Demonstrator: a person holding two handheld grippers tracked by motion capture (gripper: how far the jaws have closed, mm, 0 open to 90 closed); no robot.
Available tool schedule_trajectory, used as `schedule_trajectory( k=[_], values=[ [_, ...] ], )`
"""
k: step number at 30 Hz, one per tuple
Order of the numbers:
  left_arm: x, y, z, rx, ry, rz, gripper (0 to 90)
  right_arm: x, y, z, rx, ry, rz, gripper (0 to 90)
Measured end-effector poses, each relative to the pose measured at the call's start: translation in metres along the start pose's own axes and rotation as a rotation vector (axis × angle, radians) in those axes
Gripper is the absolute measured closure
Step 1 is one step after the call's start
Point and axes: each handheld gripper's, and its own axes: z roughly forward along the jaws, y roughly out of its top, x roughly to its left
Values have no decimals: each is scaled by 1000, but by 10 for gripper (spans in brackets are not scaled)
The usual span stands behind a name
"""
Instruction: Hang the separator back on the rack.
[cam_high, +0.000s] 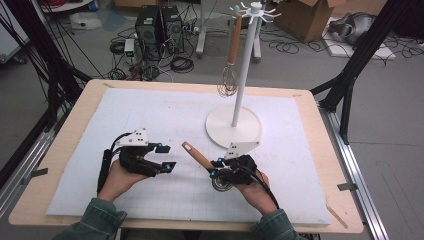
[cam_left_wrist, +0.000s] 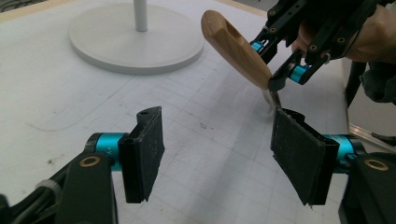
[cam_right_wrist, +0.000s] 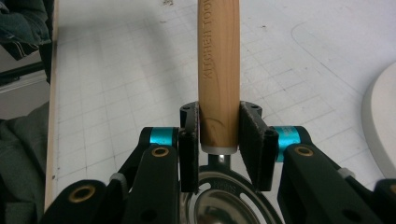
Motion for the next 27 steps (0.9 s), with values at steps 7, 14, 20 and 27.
schedule_trajectory(
  k=[7,14,20,27],
  values=[
    [-9,7,19,5,-61,9,387,3,0,1,-19,4,-6,703],
    [-11,10,32,4,-100,-7,437,8,2,2,-30,18,-12,702],
    [-11,12,34,-26,-125,-28,502,12,5,7,-45,29,-26,702],
    [-10,15,30,-22,-112,-22,617,17,8,12,-57,27,-42,702]
  ],
)
